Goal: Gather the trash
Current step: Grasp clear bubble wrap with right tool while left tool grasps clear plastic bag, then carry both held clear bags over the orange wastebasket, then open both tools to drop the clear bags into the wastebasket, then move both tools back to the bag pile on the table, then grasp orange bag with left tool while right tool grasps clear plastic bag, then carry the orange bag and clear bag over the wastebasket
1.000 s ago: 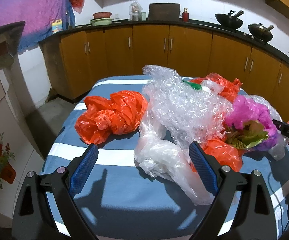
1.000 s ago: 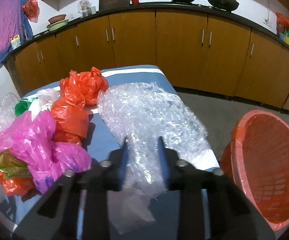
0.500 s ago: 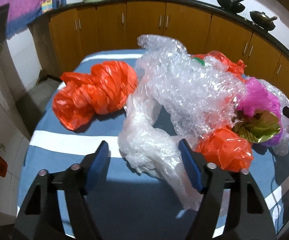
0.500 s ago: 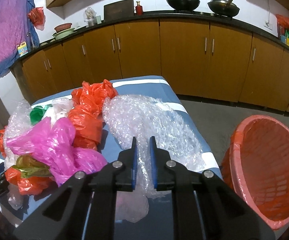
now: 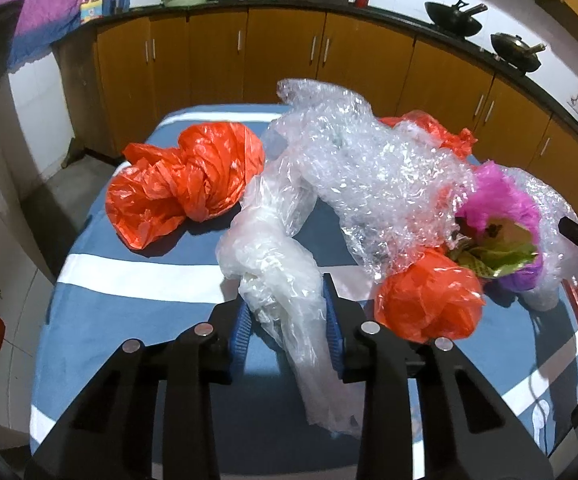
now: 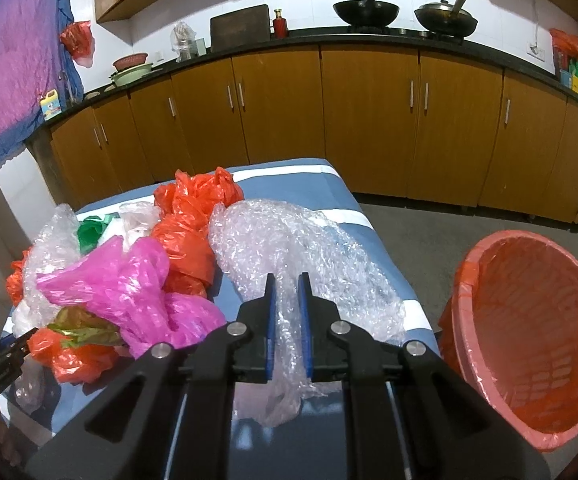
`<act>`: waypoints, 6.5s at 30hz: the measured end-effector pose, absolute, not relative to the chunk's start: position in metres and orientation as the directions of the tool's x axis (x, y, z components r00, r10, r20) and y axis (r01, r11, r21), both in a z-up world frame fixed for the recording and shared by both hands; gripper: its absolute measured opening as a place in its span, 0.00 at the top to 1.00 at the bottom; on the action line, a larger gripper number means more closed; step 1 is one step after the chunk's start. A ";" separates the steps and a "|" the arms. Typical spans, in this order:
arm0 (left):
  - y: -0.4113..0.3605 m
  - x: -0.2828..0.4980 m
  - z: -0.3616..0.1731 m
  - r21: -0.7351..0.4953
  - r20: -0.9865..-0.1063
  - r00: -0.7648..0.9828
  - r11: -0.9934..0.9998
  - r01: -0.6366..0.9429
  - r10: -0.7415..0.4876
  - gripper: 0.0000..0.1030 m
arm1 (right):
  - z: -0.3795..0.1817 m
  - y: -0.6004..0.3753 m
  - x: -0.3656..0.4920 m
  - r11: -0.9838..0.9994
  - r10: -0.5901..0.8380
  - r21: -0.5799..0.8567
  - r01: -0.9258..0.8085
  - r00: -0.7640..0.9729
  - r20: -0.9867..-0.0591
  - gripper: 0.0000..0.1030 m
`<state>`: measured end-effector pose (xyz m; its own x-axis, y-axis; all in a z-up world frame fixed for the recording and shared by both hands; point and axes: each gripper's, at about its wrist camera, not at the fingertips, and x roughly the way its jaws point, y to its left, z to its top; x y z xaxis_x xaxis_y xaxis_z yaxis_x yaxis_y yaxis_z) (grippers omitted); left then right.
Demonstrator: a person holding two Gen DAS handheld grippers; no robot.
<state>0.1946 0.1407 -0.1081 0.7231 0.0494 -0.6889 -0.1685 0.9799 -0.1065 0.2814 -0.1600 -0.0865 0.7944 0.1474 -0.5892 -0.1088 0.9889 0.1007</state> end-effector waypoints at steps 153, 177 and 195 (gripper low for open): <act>0.222 0.239 -0.110 -0.070 -0.673 0.723 0.960 -0.270 0.154 0.16 | -0.120 -0.148 0.280 0.984 0.164 0.064 -0.168 0.688 -0.707 0.71; 0.216 0.215 -0.091 -0.124 -0.634 0.768 0.967 -0.223 0.096 0.71 | -0.107 -0.163 0.267 0.986 0.161 0.082 -0.145 0.705 -0.691 0.77; 0.144 0.182 -0.017 -0.186 -0.492 0.869 0.981 -0.049 -0.050 0.71 | -0.064 -0.194 0.231 0.983 0.185 0.129 -0.133 0.772 -0.609 0.80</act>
<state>0.1820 0.1442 -0.0169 0.8691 -0.0501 -0.4921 -0.0489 0.9813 -0.1862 0.2309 -0.1939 -0.0642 0.7717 0.1845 -0.6086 -0.1333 0.9827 0.1289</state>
